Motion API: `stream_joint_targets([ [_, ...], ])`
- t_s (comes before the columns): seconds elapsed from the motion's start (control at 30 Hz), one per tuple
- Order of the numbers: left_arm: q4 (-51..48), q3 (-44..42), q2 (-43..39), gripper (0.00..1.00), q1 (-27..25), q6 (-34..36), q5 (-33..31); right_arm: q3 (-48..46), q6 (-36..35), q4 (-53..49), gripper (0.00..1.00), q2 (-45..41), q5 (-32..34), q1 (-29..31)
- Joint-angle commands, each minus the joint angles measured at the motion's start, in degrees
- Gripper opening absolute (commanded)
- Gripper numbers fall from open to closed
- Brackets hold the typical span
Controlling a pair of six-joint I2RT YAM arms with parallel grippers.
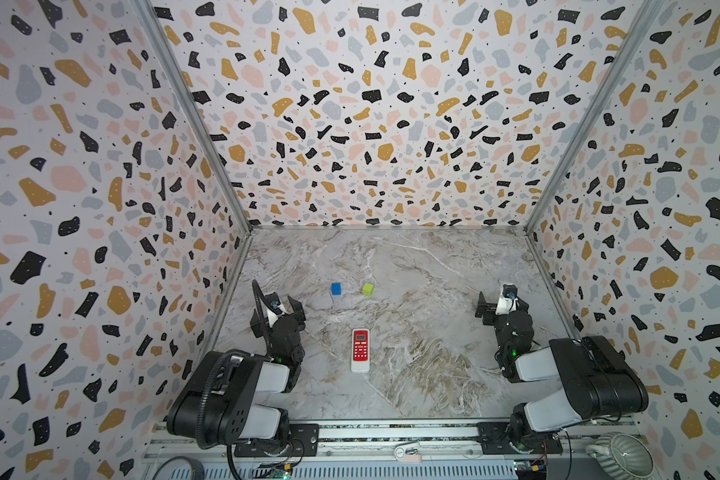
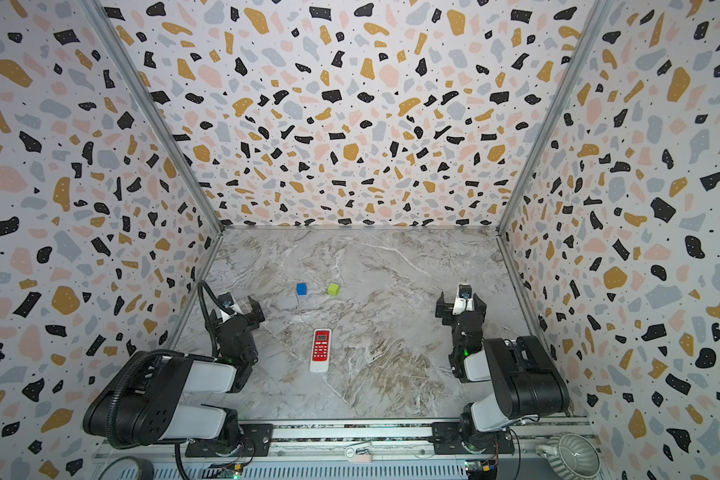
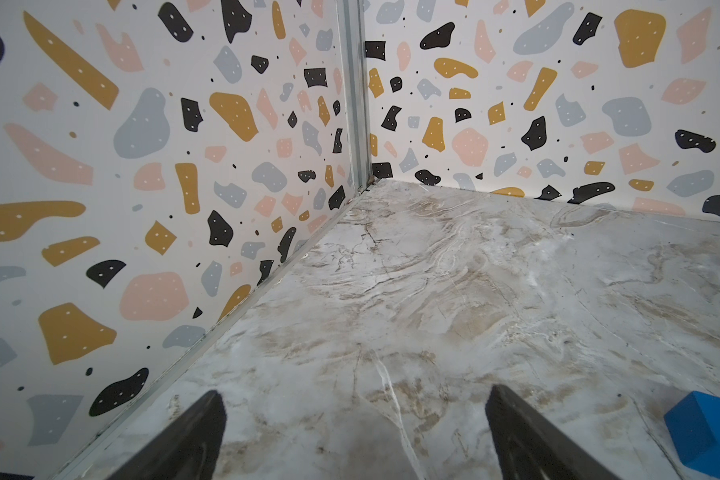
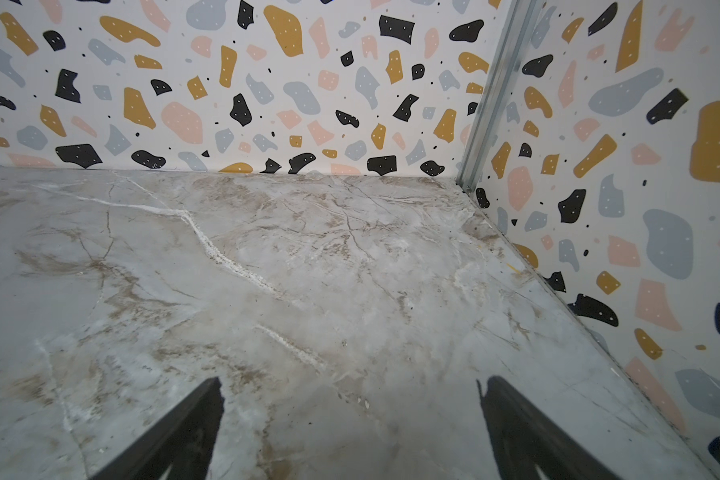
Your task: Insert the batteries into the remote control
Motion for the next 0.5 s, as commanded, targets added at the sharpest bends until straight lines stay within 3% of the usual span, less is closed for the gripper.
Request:
stream_joint_targets([
  [0.0,3.1,0.2,-0.6,0.99,0.3,-0.4,-0.2,0.2,0.4,0.4,0.99,-0.9,-0.2,-0.3],
  [0.27,3.1,0.3,-0.7,1.00,0.3,-0.4,-0.2,0.2,0.6,0.4,0.99,-1.0,0.8,-0.2],
  [0.37,3.1,0.2,-0.7,1.00,0.2,-0.4,-0.2,-3.6,-0.5,8.0,0.99,-1.5,1.7,0.9],
  [0.47,3.1,0.2,-0.6,1.00,0.3,-0.4,-0.2,1.3,0.5,-0.6,0.99,0.0,0.9,0.0],
])
